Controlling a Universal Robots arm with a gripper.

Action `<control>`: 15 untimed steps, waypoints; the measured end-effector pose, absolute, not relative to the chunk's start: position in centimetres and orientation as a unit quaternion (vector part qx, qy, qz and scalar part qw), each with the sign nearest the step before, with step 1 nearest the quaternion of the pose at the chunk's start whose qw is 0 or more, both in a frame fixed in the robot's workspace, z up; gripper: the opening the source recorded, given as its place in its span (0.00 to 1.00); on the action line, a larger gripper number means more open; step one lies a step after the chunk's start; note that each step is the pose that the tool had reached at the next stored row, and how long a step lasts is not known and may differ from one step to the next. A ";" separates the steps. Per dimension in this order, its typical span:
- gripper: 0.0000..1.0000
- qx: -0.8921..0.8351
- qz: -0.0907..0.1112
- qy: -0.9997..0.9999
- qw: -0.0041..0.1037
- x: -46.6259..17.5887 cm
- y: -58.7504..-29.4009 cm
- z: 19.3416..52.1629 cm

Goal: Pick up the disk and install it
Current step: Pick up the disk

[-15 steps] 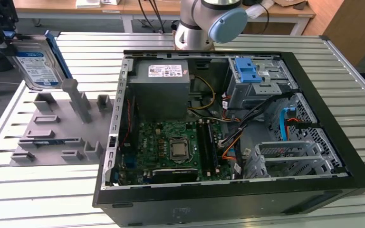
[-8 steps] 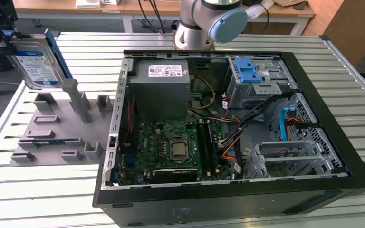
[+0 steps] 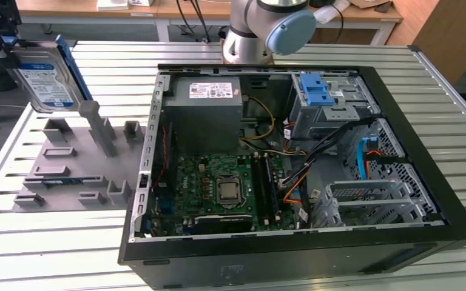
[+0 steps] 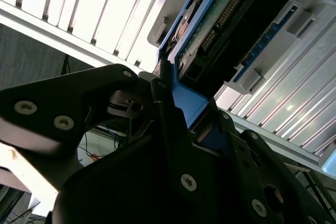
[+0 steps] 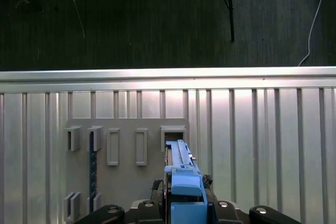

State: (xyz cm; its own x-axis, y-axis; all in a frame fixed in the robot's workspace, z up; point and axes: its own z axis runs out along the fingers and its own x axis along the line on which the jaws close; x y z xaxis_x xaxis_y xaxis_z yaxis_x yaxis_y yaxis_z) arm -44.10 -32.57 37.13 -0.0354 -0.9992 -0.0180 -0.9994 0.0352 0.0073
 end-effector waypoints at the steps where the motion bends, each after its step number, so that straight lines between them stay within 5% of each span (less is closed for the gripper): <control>1: 0.37 -0.694 0.009 0.719 0.004 -44.1 -32.6 37.2; 15: 0.37 -0.694 0.009 0.719 0.004 -44.1 -32.6 37.7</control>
State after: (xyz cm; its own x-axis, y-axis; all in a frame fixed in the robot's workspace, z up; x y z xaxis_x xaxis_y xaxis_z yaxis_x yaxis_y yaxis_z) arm -44.10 -32.57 37.67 -0.0354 -0.9992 -0.0180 -0.9994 0.0353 0.0072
